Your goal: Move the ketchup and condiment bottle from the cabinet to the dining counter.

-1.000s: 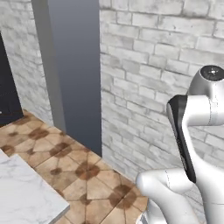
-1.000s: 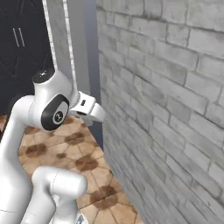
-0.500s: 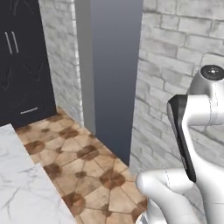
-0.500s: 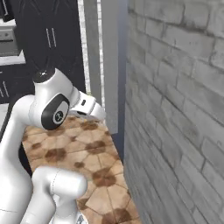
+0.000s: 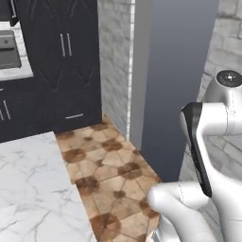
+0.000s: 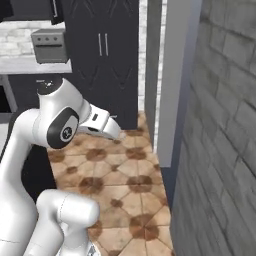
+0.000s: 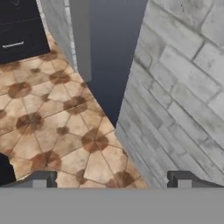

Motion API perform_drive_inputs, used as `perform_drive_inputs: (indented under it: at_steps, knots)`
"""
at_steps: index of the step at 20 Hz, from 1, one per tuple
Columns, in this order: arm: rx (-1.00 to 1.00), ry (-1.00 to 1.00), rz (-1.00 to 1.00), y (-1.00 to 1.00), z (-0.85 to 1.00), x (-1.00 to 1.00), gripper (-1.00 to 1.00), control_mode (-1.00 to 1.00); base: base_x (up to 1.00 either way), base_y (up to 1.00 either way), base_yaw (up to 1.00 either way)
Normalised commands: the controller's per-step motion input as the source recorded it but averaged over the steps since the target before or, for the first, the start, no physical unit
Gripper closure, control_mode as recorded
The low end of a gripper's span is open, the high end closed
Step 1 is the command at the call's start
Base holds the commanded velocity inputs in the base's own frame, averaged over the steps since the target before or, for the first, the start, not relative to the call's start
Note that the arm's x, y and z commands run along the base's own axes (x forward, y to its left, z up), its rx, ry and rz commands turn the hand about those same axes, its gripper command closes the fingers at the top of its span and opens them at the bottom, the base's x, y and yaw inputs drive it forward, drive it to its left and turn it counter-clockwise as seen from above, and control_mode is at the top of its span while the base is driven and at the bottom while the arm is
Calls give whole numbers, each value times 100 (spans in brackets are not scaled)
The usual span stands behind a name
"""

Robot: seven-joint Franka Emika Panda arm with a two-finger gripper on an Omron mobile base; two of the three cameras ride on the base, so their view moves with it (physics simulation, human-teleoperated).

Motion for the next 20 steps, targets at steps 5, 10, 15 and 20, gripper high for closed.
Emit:
perform_drive_inputs:
  at_steps: [5, 10, 15, 20]
  knots:
    - [0, 0, 0, 0, 0, 0, -100, 100, 67, 0, 38]
    - [0, 0, 0, 0, 0, 0, -100, 100, 69, 0, 36]
    - [0, 0, 0, 0, 0, 0, -100, 100, 73, 0, 33]
    - [0, 0, 0, 0, 0, 0, -100, 100, 75, -4, 30]
